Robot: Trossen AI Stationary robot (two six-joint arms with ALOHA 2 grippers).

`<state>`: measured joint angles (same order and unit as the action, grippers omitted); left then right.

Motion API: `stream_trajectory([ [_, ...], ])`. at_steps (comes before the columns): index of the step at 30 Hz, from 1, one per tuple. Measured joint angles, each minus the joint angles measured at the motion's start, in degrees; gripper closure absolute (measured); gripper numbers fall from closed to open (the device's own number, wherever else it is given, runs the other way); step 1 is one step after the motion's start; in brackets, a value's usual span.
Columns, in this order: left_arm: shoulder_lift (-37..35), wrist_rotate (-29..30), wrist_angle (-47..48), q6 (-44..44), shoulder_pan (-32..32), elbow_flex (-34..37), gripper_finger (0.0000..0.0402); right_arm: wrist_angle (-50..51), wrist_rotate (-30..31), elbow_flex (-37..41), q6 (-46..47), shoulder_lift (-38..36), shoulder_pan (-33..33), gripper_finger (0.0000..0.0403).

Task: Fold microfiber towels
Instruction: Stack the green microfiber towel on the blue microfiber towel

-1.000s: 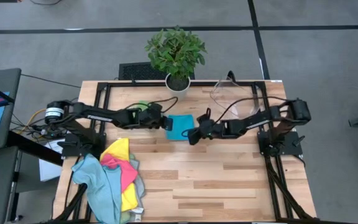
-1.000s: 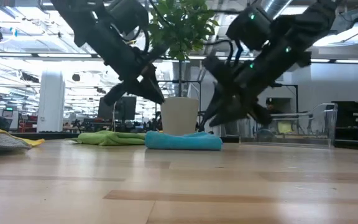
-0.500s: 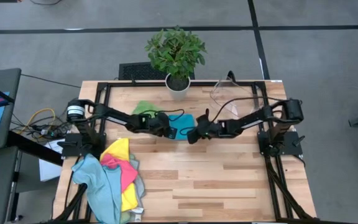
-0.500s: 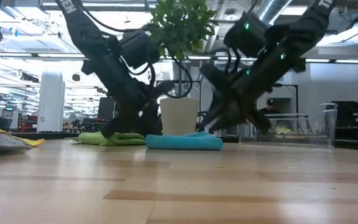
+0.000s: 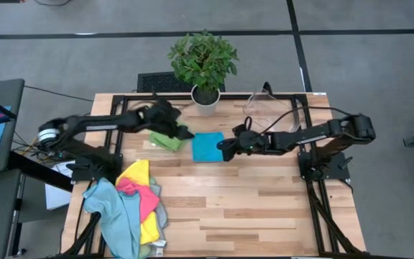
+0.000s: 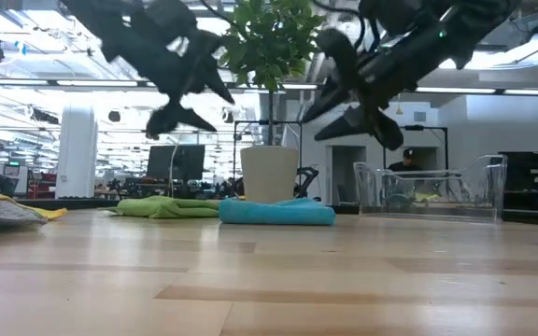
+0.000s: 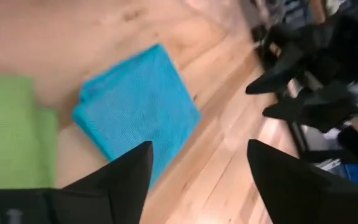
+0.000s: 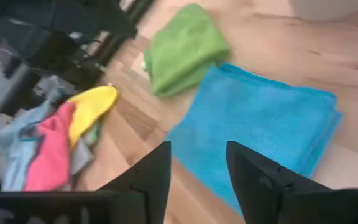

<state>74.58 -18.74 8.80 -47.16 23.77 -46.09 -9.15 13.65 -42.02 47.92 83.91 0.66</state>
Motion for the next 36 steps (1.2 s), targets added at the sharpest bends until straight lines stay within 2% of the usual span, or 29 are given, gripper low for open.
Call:
stream_trajectory([
  [3,-4.08,3.13,0.22,3.03,0.7,-0.02,0.0132,-0.39,0.18,-0.44,-1.19,-1.48,-1.27,0.0203],
  [5,-5.34,8.95,0.18,7.07,0.63,-0.02,0.0127,0.16,0.13,-1.82,-3.09,-2.33,-2.39,0.0198],
  [8,-5.36,19.17,-1.06,6.76,0.43,-0.04,0.0126,3.58,0.08,-5.09,-5.89,-3.54,-3.79,0.0196],
  [10,-5.04,16.12,0.09,3.91,2.17,-0.04,0.0126,8.06,0.13,-7.65,-7.81,-3.64,-4.53,0.0198],
  [11,-5.0,12.74,1.72,5.28,3.33,-0.04,0.0126,10.42,0.15,-8.78,-8.88,-3.64,-4.85,0.02],
  [13,-5.12,10.29,9.46,10.73,5.77,-0.11,0.013,13.61,0.17,-10.85,-10.71,-3.51,-5.54,0.0204],
  [17,-4.85,17.61,23.88,20.22,9.82,0.02,0.0135,16.17,0.07,-12.14,-12.61,-3.28,-6.32,0.0211],
  [19,-3.66,21.01,25.02,21.81,11.63,0.0,0.013,16.53,0.09,-12.15,-12.63,-3.27,-6.28,0.0213],
  [23,-0.82,21.67,23.44,25.76,14.17,-0.15,0.0103,17.28,0.13,-12.17,-12.97,-3.27,-6.18,0.0213],
  [30,11.54,22.64,26.79,28.68,14.47,-0.09,0.0063,17.71,0.11,-12.17,-13.44,-3.25,-6.2,0.0213],
  [33,16.57,21.75,26.05,28.68,14.47,-0.07,0.0059,17.67,0.11,-12.17,-13.44,-3.25,-6.26,0.0214],
  [36,19.45,18.3,25.23,28.11,14.54,-0.39,0.0058,17.67,0.11,-12.17,-13.21,-3.25,-6.26,0.0217],
])
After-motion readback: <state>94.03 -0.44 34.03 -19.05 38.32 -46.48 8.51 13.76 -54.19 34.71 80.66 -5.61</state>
